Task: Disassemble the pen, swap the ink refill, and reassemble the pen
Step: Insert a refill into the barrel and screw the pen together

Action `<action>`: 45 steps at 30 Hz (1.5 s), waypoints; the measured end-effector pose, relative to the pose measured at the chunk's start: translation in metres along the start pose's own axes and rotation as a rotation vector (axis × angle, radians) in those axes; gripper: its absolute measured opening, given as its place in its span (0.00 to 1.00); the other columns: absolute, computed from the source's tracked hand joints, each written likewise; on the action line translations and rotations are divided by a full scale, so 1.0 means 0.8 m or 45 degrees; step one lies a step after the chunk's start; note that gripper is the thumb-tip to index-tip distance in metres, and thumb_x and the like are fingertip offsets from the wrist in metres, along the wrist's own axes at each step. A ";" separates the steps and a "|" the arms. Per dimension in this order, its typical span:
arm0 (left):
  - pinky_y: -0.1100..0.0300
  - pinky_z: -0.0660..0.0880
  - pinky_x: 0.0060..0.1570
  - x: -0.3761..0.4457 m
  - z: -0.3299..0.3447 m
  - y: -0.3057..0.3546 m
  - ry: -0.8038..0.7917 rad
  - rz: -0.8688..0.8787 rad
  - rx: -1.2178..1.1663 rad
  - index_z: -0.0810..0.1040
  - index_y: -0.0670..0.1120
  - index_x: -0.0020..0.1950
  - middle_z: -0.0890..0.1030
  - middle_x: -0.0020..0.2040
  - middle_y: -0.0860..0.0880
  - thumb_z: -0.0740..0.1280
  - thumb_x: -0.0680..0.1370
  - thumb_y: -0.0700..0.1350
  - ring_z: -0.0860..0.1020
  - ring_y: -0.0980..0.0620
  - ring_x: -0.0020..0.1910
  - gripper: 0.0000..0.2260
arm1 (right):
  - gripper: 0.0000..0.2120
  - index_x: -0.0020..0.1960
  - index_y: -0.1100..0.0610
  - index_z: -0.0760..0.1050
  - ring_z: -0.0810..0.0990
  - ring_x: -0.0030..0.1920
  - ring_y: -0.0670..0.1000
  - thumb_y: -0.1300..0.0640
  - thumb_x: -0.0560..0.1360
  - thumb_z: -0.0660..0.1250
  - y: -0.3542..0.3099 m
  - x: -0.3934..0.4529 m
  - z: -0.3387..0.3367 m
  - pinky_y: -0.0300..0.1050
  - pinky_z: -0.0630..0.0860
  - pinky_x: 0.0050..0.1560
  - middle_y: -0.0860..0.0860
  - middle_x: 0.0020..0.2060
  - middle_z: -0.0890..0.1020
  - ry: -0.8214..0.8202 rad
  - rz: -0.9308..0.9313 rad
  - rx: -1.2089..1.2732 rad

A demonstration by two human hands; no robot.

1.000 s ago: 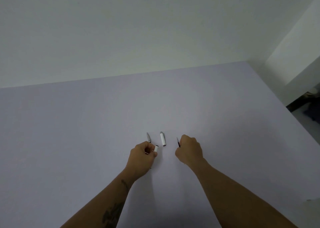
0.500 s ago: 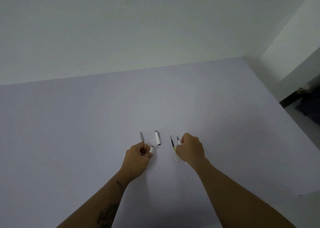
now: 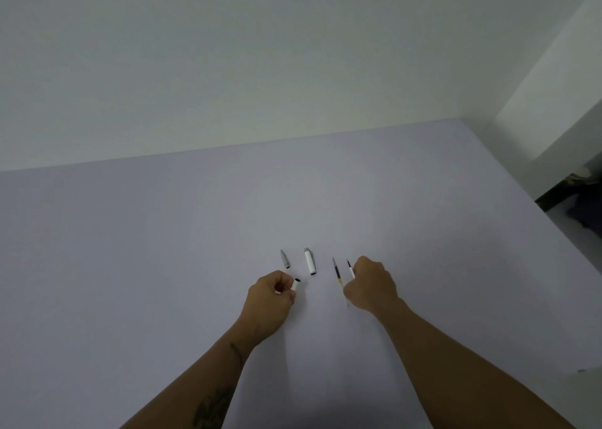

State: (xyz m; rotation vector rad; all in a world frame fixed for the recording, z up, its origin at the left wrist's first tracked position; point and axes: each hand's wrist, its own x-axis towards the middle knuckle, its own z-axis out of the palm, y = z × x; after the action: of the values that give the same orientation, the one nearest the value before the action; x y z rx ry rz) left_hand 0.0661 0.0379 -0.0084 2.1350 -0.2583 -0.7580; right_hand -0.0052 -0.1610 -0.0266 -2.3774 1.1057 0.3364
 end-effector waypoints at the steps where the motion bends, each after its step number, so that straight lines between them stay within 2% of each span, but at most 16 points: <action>1: 0.65 0.70 0.29 -0.002 -0.002 0.000 0.005 -0.001 -0.009 0.74 0.47 0.38 0.84 0.43 0.42 0.65 0.75 0.38 0.73 0.53 0.32 0.07 | 0.08 0.47 0.56 0.73 0.78 0.42 0.55 0.60 0.68 0.66 -0.003 -0.001 -0.002 0.44 0.72 0.40 0.51 0.41 0.76 0.009 -0.011 0.086; 6: 0.63 0.73 0.38 -0.009 -0.011 -0.001 0.020 -0.014 -0.044 0.76 0.48 0.40 0.82 0.46 0.43 0.66 0.78 0.38 0.77 0.49 0.40 0.08 | 0.09 0.42 0.66 0.78 0.77 0.34 0.52 0.60 0.70 0.66 -0.055 -0.019 -0.016 0.44 0.72 0.36 0.57 0.33 0.80 0.020 -0.129 0.744; 9: 0.59 0.75 0.44 -0.013 -0.017 -0.003 0.022 -0.026 -0.102 0.79 0.47 0.43 0.83 0.48 0.42 0.66 0.77 0.37 0.80 0.42 0.49 0.07 | 0.07 0.38 0.62 0.80 0.80 0.30 0.48 0.60 0.72 0.67 -0.088 -0.038 -0.022 0.43 0.76 0.32 0.53 0.31 0.82 0.001 -0.217 0.947; 12: 0.57 0.75 0.46 -0.016 -0.025 -0.005 0.033 -0.024 -0.118 0.80 0.46 0.45 0.83 0.48 0.40 0.66 0.77 0.37 0.79 0.41 0.49 0.06 | 0.07 0.38 0.60 0.81 0.82 0.33 0.50 0.60 0.73 0.67 -0.109 -0.049 -0.023 0.46 0.77 0.33 0.55 0.33 0.84 0.008 -0.272 0.986; 15: 0.56 0.76 0.44 -0.018 -0.030 -0.008 0.049 -0.019 -0.122 0.80 0.47 0.44 0.83 0.46 0.40 0.66 0.77 0.37 0.76 0.45 0.41 0.07 | 0.08 0.41 0.63 0.80 0.83 0.36 0.57 0.59 0.73 0.66 -0.119 -0.055 -0.021 0.50 0.79 0.36 0.58 0.35 0.84 0.056 -0.288 0.937; 19: 0.55 0.76 0.42 -0.019 -0.035 -0.012 0.076 -0.021 -0.157 0.80 0.47 0.43 0.82 0.44 0.40 0.67 0.77 0.38 0.75 0.48 0.39 0.06 | 0.07 0.41 0.64 0.80 0.84 0.32 0.46 0.60 0.73 0.66 -0.124 -0.060 -0.016 0.50 0.82 0.39 0.56 0.34 0.84 0.043 -0.313 0.882; 21: 0.56 0.75 0.41 -0.020 -0.036 -0.013 0.086 -0.021 -0.178 0.80 0.47 0.42 0.82 0.43 0.40 0.67 0.77 0.38 0.75 0.48 0.37 0.06 | 0.07 0.41 0.63 0.81 0.84 0.34 0.51 0.59 0.73 0.66 -0.126 -0.061 -0.012 0.48 0.80 0.38 0.55 0.34 0.85 -0.008 -0.312 0.824; 23: 0.55 0.76 0.40 -0.020 -0.037 -0.015 0.096 -0.014 -0.201 0.80 0.47 0.42 0.83 0.43 0.40 0.67 0.77 0.38 0.76 0.48 0.37 0.06 | 0.08 0.42 0.65 0.80 0.78 0.31 0.53 0.60 0.73 0.67 -0.128 -0.063 -0.006 0.44 0.75 0.33 0.57 0.33 0.83 -0.084 -0.342 0.726; 25: 0.54 0.77 0.42 -0.020 -0.037 -0.017 0.106 -0.009 -0.210 0.79 0.47 0.43 0.83 0.43 0.41 0.66 0.77 0.37 0.78 0.45 0.39 0.06 | 0.07 0.42 0.64 0.80 0.72 0.28 0.46 0.60 0.73 0.68 -0.127 -0.062 0.003 0.37 0.69 0.28 0.51 0.29 0.79 -0.160 -0.370 0.633; 28: 0.54 0.77 0.41 -0.018 -0.040 -0.020 0.123 -0.012 -0.227 0.80 0.46 0.44 0.82 0.42 0.42 0.67 0.77 0.37 0.76 0.47 0.37 0.05 | 0.05 0.46 0.58 0.84 0.74 0.29 0.41 0.59 0.73 0.70 -0.125 -0.056 0.011 0.28 0.66 0.25 0.45 0.32 0.80 -0.228 -0.382 0.529; 32: 0.54 0.76 0.41 -0.015 -0.047 -0.028 0.165 -0.061 -0.260 0.80 0.45 0.43 0.81 0.39 0.44 0.70 0.75 0.39 0.76 0.48 0.37 0.02 | 0.15 0.58 0.53 0.82 0.80 0.42 0.46 0.58 0.72 0.73 -0.122 -0.036 0.010 0.34 0.75 0.40 0.46 0.41 0.80 -0.262 -0.319 0.577; 36: 0.55 0.77 0.44 -0.010 -0.051 -0.037 0.235 -0.116 -0.280 0.79 0.46 0.41 0.83 0.43 0.41 0.71 0.75 0.39 0.79 0.44 0.41 0.04 | 0.20 0.65 0.54 0.78 0.80 0.58 0.53 0.60 0.73 0.68 -0.126 -0.008 0.012 0.47 0.78 0.58 0.52 0.60 0.81 -0.201 -0.282 0.347; 38: 0.56 0.76 0.42 -0.008 -0.053 -0.038 0.261 -0.139 -0.283 0.79 0.47 0.42 0.83 0.42 0.43 0.71 0.75 0.39 0.78 0.48 0.39 0.04 | 0.20 0.65 0.57 0.77 0.80 0.58 0.56 0.60 0.73 0.66 -0.135 0.001 0.017 0.45 0.78 0.53 0.55 0.61 0.80 -0.186 -0.317 0.231; 41: 0.60 0.75 0.38 -0.007 -0.057 -0.040 0.300 -0.177 -0.283 0.80 0.47 0.42 0.82 0.40 0.46 0.71 0.75 0.39 0.77 0.50 0.37 0.03 | 0.11 0.54 0.61 0.76 0.80 0.43 0.56 0.62 0.73 0.63 -0.151 0.006 0.030 0.45 0.76 0.36 0.58 0.52 0.81 -0.135 -0.389 -0.003; 43: 0.60 0.74 0.36 -0.007 -0.060 -0.042 0.321 -0.198 -0.267 0.79 0.47 0.42 0.82 0.40 0.46 0.71 0.74 0.40 0.76 0.51 0.36 0.03 | 0.05 0.47 0.60 0.70 0.74 0.40 0.54 0.62 0.73 0.63 -0.160 0.009 0.040 0.44 0.70 0.35 0.56 0.48 0.78 -0.142 -0.440 -0.146; 45: 0.60 0.74 0.35 -0.009 -0.063 -0.046 0.341 -0.223 -0.248 0.79 0.47 0.42 0.82 0.41 0.46 0.71 0.74 0.40 0.76 0.52 0.36 0.03 | 0.08 0.47 0.57 0.66 0.72 0.41 0.54 0.63 0.73 0.64 -0.166 0.012 0.051 0.46 0.69 0.38 0.55 0.48 0.77 -0.131 -0.495 -0.238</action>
State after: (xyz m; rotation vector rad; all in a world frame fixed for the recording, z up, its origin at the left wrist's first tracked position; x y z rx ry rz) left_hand 0.0877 0.0966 -0.0100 2.0609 0.1404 -0.5608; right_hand 0.1023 -0.0726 -0.0212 -2.6362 0.5669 0.4317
